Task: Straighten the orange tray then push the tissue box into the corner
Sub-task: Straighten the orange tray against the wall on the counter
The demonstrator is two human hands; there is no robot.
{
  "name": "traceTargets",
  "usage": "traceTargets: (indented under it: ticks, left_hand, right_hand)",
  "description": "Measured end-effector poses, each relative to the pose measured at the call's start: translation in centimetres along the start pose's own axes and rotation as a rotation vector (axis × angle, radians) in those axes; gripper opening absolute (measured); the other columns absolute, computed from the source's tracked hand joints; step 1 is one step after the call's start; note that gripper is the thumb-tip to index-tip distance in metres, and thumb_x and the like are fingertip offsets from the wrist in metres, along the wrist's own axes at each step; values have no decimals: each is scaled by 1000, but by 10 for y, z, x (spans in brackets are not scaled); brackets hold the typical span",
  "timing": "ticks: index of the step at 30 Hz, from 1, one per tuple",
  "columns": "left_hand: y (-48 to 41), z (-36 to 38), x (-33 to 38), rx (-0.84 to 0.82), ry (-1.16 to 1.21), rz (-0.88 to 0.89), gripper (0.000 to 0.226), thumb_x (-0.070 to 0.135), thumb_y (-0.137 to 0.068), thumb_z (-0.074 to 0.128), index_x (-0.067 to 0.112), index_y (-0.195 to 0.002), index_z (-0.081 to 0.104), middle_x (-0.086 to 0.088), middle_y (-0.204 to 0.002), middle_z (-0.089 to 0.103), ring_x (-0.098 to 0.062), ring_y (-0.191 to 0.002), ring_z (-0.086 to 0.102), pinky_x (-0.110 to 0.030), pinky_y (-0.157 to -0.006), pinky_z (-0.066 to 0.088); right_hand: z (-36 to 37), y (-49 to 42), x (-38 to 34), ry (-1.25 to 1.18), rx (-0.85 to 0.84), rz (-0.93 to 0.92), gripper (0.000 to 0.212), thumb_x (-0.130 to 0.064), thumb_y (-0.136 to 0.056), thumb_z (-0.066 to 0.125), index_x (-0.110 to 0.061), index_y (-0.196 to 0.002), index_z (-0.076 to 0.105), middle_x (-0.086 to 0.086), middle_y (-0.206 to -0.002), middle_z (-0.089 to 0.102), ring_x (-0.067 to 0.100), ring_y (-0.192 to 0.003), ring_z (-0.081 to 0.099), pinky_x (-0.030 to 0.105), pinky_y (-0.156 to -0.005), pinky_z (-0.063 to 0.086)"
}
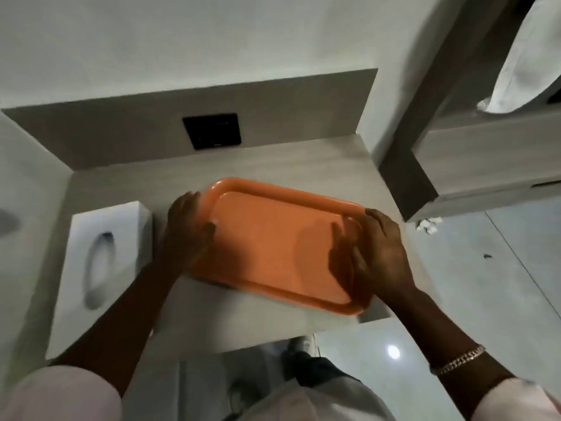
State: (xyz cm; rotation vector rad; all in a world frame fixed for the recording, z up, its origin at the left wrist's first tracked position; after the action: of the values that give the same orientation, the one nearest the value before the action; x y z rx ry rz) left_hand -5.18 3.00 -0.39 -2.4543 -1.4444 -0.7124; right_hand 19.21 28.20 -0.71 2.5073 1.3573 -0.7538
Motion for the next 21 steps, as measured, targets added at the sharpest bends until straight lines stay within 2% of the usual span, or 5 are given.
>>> traceTargets:
  ticks: [4, 8, 12, 16, 21]
  left_hand:
    - [-16, 4, -6, 53, 2, -125, 65, 22, -77, 35, -9, -131, 51, -33, -141, 50, -42, -133, 44, -39, -110, 26]
    - [-24, 5, -16, 155, 168, -250, 20, 1, -87, 55, 4, -99, 70, -18, -90, 65, -29, -89, 60, -37, -81, 43]
    - [-26, 3, -19, 172, 225, -293, 24, -2, -81, 58, 2, -98, 75, -5, -82, 65, -19, -84, 59, -25, -74, 41]
    - [-23, -2, -18, 182, 289, -330, 29, -2, -81, 58, 4, -104, 74, -13, -100, 74, -14, -91, 58, -22, -81, 40]
    - [-24, -7, -28, 229, 381, -371, 34, -1, -81, 58, 26, -65, 72, 2, -75, 65, -7, -68, 52, -2, -57, 39]
  right_hand:
    - [2, 12, 24, -61, 189, 157, 34, -28, -92, 62, -4, -116, 58, 22, -117, 62, 40, -105, 58, 41, -82, 49]
    - [8, 17, 46, -188, 230, 351, 26, -11, -87, 69, -7, -112, 65, 15, -103, 68, 30, -91, 64, 33, -77, 49]
    - [15, 21, 50, -260, 178, 440, 17, 0, -77, 69, -8, -91, 71, 3, -69, 66, 23, -67, 62, 21, -60, 40]
    - [13, 15, 53, -232, 185, 462, 21, 1, -79, 68, -5, -98, 74, -1, -70, 64, 20, -66, 58, 24, -64, 39]
    - [-2, -18, 48, -185, 182, 373, 16, 3, -82, 66, -1, -95, 75, 4, -69, 65, 26, -63, 61, 15, -60, 36]
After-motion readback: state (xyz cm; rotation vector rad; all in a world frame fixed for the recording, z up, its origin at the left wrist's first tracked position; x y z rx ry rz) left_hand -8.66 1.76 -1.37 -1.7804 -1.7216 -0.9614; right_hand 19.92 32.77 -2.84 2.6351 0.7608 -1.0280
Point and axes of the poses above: each hand's wrist, its own y-axis away from the middle knuckle, its own z-axis out of the palm, x = y × z, the point moved 6 cm from there along -y, towards the middle knuckle
